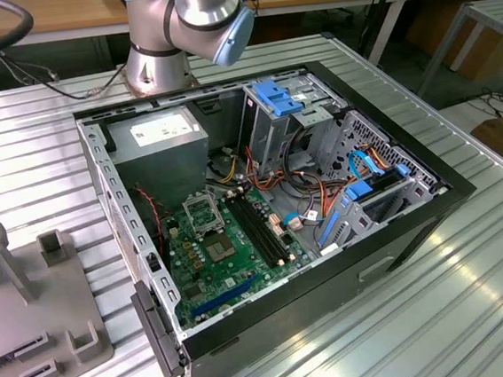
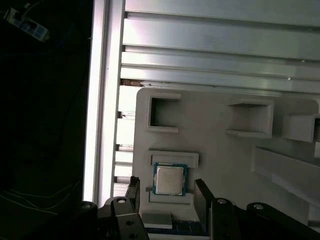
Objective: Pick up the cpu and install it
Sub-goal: 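Pick up the cpu and move it towards the insertion slot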
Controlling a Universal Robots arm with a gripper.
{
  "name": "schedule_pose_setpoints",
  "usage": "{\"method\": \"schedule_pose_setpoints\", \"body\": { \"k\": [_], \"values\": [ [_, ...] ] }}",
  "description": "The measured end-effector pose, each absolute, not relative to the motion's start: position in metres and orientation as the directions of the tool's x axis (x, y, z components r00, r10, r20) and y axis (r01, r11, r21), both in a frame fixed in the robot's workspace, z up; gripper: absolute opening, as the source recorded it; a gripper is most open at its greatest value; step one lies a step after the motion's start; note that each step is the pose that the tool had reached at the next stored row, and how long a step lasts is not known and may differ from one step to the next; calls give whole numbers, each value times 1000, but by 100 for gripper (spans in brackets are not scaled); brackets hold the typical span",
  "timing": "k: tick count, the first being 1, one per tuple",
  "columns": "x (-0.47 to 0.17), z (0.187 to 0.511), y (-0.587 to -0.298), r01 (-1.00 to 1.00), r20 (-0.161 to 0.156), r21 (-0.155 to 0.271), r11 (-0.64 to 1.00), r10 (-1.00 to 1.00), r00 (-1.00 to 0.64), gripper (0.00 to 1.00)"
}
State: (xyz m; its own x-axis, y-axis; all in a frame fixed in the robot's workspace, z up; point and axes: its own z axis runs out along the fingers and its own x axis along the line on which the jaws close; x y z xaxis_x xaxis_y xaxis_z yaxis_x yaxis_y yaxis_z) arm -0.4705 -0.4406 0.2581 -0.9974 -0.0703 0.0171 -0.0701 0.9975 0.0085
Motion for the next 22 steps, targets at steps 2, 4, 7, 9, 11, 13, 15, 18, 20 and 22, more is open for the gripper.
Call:
{"method": "schedule_pose_setpoints", "body": {
  "k": [2, 4, 7, 9, 11, 13, 15, 18, 20, 22],
  "values": [
    [-470, 255, -441, -70, 18, 9, 998, -70, -997, 55],
    [-470, 252, -441, -70, 20, 10, 997, -70, -997, 55],
    [-470, 250, -441, -70, 21, 10, 997, -70, -997, 55],
    [-470, 250, -441, -70, 21, 10, 997, -70, -997, 55],
    [-470, 247, -441, -70, 21, 10, 997, -70, -997, 55],
    [-470, 244, -441, -70, 21, 10, 997, -70, -997, 55],
    [-470, 244, -441, -70, 21, 10, 997, -70, -997, 55],
    [-470, 243, -441, -70, 21, 10, 997, -70, -997, 55],
    [-470, 243, -441, -70, 21, 10, 997, -70, -997, 55],
    [-470, 243, -441, -70, 21, 10, 997, -70, -997, 55]
  ]
}}
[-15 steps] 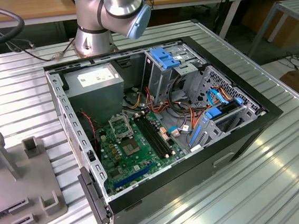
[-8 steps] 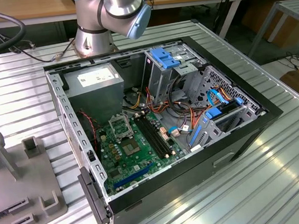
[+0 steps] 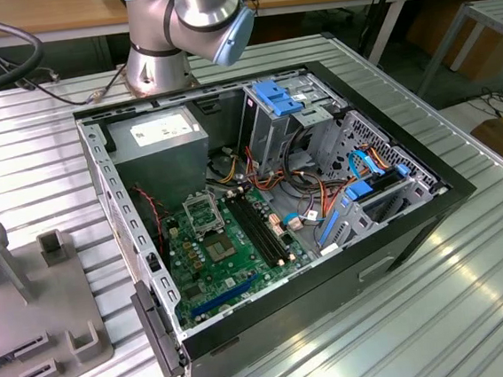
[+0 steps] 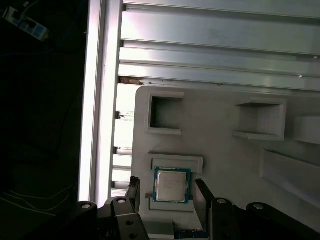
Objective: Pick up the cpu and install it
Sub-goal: 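Pick up the cpu and move it towards the insertion slot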
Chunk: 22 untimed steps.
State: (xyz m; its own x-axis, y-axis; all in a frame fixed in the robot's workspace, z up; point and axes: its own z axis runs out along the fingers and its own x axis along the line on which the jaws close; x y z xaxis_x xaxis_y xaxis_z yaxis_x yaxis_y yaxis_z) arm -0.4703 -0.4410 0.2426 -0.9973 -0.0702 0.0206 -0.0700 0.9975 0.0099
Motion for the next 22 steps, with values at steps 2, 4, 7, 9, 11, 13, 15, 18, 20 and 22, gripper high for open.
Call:
{"method": "schedule_pose_setpoints", "body": {
  "k": [2, 4, 7, 9, 11, 13, 15, 18, 20, 22],
  "values": [
    [-470, 241, -442, -70, 21, 10, 997, -71, -997, 55],
    [-470, 238, -443, -70, 21, 10, 997, -70, -997, 55],
    [-470, 231, -445, -70, 21, 10, 997, -70, -997, 55],
    [-468, 228, -446, -70, 21, 10, 997, -70, -997, 55],
    [-467, 224, -446, -70, 21, 9, 998, -70, -997, 55],
    [-466, 219, -447, -70, 21, 9, 998, -70, -997, 55],
    [-466, 216, -449, -70, 21, 9, 998, -70, -997, 55],
    [-466, 209, -451, -70, 21, 9, 998, -70, -997, 55],
    [-465, 204, -451, -70, 21, 9, 998, -70, -997, 55],
    [-465, 202, -452, -70, 21, 9, 998, -70, -997, 55]
  ]
}}
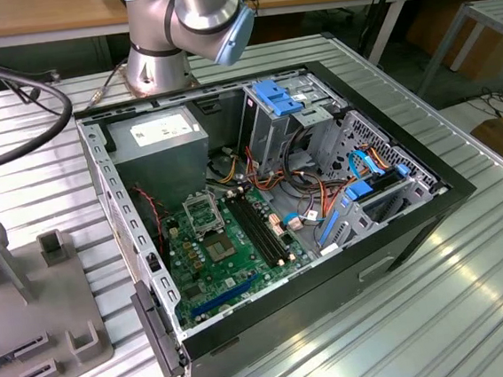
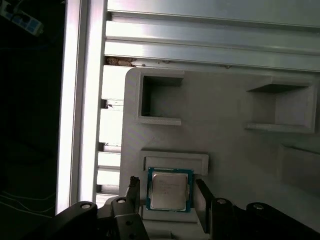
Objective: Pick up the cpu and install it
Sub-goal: 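Pick up the cpu and move it towards the insertion slot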
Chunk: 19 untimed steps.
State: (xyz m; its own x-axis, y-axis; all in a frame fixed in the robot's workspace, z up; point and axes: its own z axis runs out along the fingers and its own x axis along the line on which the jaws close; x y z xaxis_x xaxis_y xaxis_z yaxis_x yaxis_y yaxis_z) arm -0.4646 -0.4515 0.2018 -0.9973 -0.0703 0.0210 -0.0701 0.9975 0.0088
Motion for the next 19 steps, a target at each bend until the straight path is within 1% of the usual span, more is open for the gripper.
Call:
{"method": "schedule_pose_setpoints", "body": {
  "k": [16, 19],
  "values": [
    [-464, 199, -452, -70, 21, 8, 998, -70, -997, 55],
    [-464, 199, -452, -70, 22, 0, 998, -70, -997, 55]
  ]
}}
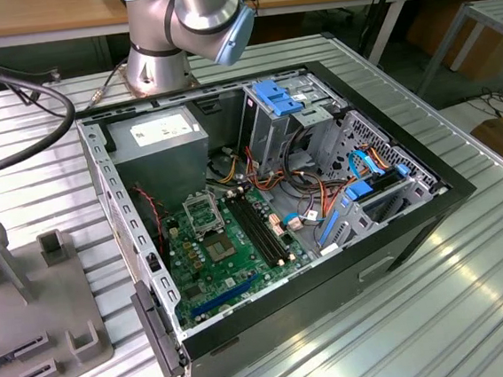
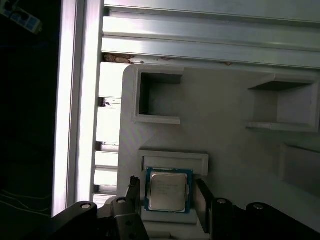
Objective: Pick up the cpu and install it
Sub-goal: 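Pick up the cpu and move it towards the insertion slot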
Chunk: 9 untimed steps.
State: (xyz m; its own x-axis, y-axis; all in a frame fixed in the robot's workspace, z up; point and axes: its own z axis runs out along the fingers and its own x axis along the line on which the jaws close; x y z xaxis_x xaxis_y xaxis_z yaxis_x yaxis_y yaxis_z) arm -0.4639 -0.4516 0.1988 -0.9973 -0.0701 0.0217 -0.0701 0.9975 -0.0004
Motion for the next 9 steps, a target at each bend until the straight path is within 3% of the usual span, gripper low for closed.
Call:
{"method": "schedule_pose_setpoints", "body": {
  "k": [9],
  "values": [
    [-464, 197, -452, -70, 22, -3, 998, -70, -997, 55]
  ]
}}
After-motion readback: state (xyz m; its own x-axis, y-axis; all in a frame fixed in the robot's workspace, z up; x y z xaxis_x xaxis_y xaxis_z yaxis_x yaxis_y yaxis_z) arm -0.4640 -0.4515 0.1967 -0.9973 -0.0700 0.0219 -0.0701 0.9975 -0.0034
